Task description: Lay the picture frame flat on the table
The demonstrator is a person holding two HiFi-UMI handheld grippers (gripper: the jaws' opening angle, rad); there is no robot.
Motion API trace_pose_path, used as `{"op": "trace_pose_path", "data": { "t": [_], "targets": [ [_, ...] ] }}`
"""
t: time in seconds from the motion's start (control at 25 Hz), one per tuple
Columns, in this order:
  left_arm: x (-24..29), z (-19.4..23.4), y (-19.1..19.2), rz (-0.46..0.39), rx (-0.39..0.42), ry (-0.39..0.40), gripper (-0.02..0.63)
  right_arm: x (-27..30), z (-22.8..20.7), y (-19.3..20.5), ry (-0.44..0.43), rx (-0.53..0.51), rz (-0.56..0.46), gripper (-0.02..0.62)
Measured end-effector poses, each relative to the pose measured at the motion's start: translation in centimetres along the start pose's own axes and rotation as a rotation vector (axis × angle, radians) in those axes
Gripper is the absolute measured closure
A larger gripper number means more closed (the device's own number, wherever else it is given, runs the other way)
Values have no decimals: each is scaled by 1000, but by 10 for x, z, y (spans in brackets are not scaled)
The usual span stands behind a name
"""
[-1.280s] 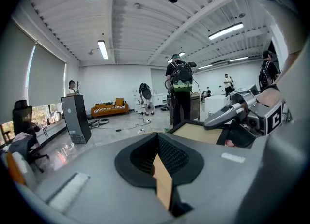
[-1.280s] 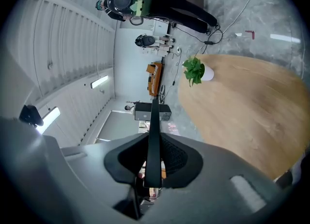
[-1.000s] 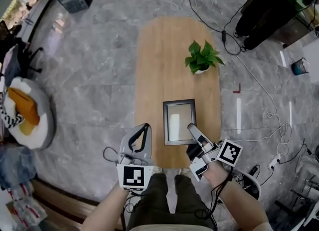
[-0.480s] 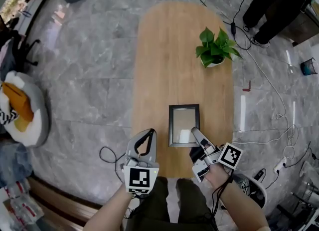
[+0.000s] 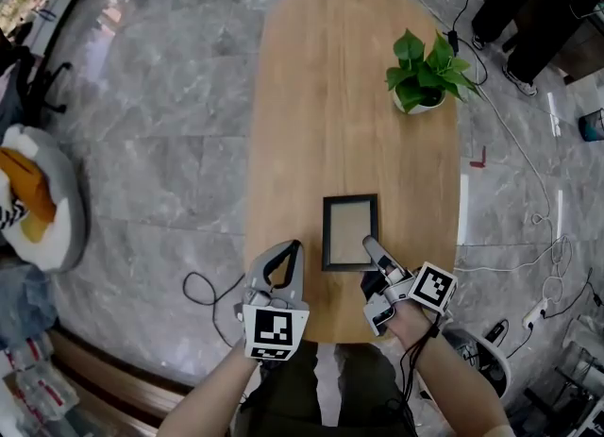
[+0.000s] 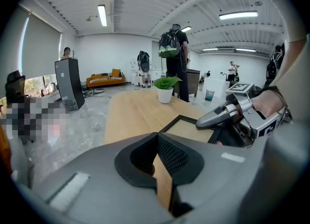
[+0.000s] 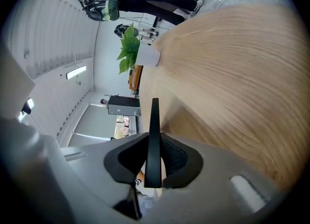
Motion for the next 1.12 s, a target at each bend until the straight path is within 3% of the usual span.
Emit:
{"op": "trace_pose_path", "data": {
  "t": [0.48,0.64,1.12],
  "targets": [
    [17,0,23,43,-45,7,586,13,-27,1,71,-94,34,506],
    [16,2,24,48,-51,6,586,14,-28,2,152,-205,65,426],
    [10,-6,22,61,-50,36,586,5,-32,1,395,-574,156,348]
  ]
}}
Point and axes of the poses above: the fingertips, and each gripper's own axes: x forward along the fingers, z to its left, y out of its underside, the point moved 2 cm from there along -x, backward along the fingers, and after that the axes turned 4 degrees about -x, right-handed, at the moved point
